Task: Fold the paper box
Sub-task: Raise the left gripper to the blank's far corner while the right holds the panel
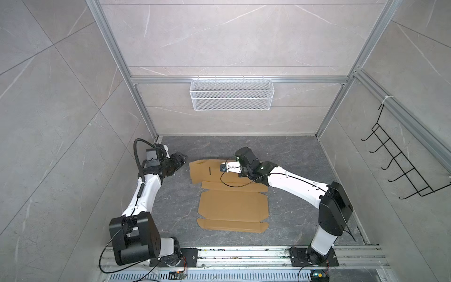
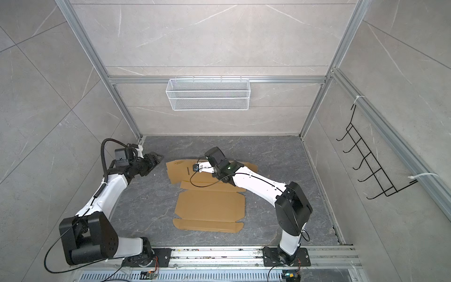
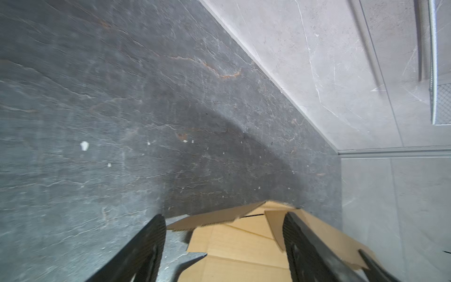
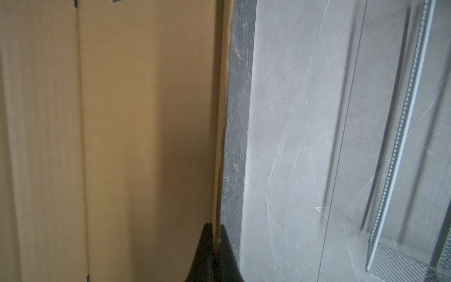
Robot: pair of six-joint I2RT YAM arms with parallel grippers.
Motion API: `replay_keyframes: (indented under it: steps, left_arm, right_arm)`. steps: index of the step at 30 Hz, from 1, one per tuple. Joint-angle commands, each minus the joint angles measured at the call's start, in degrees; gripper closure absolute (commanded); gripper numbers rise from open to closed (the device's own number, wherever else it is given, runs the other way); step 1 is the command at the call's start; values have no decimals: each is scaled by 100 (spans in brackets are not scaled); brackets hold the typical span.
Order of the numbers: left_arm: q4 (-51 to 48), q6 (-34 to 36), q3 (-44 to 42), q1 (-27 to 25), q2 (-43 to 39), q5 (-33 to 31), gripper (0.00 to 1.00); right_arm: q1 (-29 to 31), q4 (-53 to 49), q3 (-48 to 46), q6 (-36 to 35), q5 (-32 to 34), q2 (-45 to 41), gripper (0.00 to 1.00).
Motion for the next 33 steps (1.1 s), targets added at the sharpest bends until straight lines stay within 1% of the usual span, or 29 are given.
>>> replay_keyframes:
  steps: [1, 5, 9, 16, 20, 28, 33]
  left_arm:
    - [444, -9, 442, -72, 142, 432, 20]
    - [403, 102, 656, -172, 620, 844, 17]
    - [572, -15, 675, -253, 899, 1255, 15]
    - [518, 42, 765, -419, 1233, 1488, 12]
    - [475, 74, 708, -626, 1183, 1555, 11]
    - [367, 105, 424, -869, 841, 1539, 12]
    - [286, 125, 277, -1198, 612, 1258, 12]
  right_arm:
    - [60, 148, -163, -116, 20, -234, 100]
    - [105, 200, -219, -83, 29, -224, 100]
    - [102, 220, -250, -11, 8, -245, 100]
    - [108, 239, -250, 23, -1, -205, 100]
    - [107, 123, -150, 100, 51, -132, 100]
    - [118, 9, -66, 319, 104, -124, 100]
    - [159, -106, 65, 583, 178, -73, 100]
